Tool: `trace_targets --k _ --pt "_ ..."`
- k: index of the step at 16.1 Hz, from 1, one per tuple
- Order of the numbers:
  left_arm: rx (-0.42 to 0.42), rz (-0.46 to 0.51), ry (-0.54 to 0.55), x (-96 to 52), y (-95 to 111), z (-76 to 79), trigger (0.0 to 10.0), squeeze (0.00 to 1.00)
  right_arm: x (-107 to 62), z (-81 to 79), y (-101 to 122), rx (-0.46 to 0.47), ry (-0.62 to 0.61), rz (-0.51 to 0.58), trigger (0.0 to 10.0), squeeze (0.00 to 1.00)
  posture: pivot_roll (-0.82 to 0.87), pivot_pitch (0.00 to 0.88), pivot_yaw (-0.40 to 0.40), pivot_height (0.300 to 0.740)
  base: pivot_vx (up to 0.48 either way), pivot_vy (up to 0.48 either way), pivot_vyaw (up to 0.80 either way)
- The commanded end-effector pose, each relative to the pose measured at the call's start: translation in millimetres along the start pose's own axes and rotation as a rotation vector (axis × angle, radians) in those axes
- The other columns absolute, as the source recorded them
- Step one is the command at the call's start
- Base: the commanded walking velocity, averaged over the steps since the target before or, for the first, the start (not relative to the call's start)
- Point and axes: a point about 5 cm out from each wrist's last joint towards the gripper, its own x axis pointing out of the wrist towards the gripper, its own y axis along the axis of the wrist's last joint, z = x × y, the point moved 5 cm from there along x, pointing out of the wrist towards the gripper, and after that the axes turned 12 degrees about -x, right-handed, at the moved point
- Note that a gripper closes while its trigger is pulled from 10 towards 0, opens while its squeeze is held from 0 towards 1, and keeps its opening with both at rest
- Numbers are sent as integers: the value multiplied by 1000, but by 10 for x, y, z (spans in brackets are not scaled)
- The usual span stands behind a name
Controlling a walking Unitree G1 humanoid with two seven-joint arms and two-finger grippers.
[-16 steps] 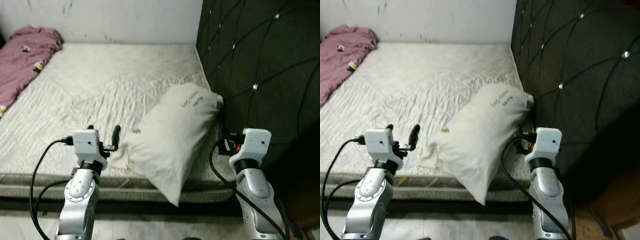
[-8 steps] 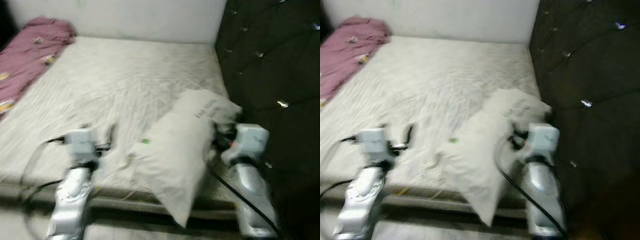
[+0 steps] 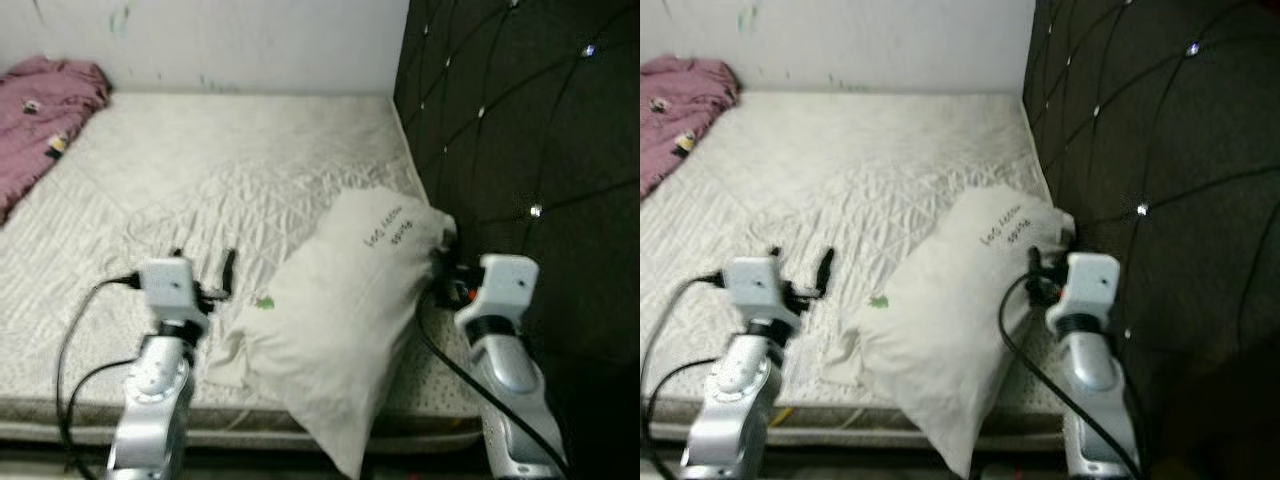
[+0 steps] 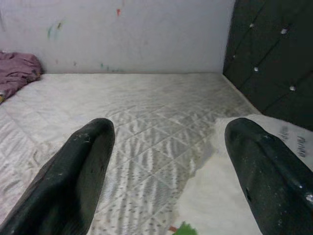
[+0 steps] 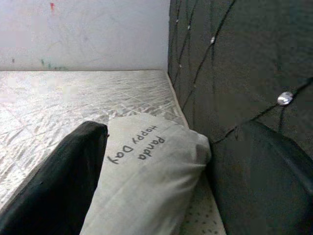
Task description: Clean up the room
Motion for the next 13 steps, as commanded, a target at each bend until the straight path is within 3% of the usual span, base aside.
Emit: trace_targets --k 1,6,13 --pt "10 4 14 9 19 -29 10000 0 4 3 8 4 -3 -2 10000 0 -101 0 24 740 0 0 -694" --pt "45 26 23 2 65 -57 10000 0 11 -12 34 -1 0 3 10000 0 -94 0 27 740 0 0 -745" --pt "74 14 26 -33 19 -71 10000 0 -1 -154 49 -38 82 20 10000 0 -91 0 31 740 0 0 0"
